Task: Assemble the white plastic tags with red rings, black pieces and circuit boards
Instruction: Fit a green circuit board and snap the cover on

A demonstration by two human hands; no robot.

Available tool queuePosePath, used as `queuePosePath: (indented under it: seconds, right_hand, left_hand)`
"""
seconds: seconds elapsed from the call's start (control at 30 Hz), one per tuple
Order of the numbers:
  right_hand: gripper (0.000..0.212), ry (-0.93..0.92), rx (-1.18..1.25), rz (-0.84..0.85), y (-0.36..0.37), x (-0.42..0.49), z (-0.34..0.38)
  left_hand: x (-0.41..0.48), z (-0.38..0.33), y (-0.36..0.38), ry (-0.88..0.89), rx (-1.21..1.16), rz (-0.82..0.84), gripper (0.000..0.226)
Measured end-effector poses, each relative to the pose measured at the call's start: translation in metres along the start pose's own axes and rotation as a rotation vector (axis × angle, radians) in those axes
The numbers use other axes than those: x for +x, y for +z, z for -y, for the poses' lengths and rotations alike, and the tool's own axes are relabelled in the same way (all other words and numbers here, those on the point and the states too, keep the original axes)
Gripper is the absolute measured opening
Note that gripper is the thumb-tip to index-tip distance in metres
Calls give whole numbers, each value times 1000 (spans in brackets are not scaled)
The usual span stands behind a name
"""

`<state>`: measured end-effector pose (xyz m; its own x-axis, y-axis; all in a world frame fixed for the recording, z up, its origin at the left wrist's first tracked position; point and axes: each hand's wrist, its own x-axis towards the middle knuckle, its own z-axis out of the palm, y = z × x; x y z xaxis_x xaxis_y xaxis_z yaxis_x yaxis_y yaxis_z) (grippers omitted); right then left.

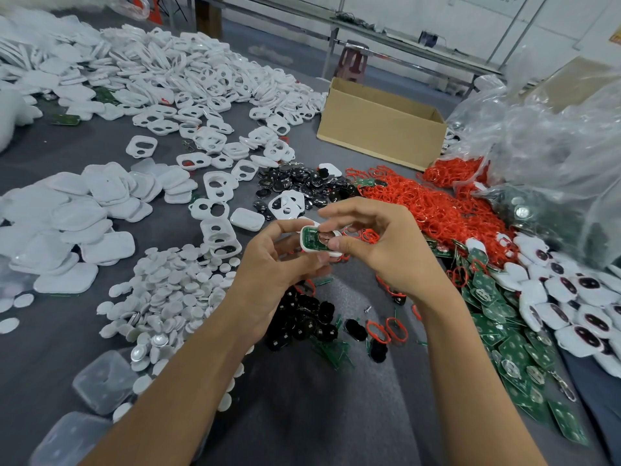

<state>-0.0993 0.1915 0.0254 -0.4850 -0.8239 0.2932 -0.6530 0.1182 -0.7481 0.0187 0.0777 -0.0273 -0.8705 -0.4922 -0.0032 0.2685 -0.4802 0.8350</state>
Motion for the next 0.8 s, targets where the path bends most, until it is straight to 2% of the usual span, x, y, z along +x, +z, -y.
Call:
queuePosePath:
  seconds: [0.43, 0.57, 0.63, 0.7, 0.8]
  right_hand:
    - [27, -15, 2, 14, -2, 0, 1]
    - [22, -8, 24, -240, -1, 8, 4]
    - [24, 20, -53, -274, 4, 21, 15]
    - [20, 22, -182, -157, 15, 40, 34]
    - [22, -28, -379, 117, 47, 72, 64]
  left_hand:
    - [1, 1, -1, 3, 3, -11, 49]
    - [1, 3, 0, -20, 11, -32, 50]
    - [0, 4, 1, -38, 50, -48, 45]
    - [2, 6, -1, -37, 96, -66, 40]
    - [6, 6, -6, -7, 111, -71, 39]
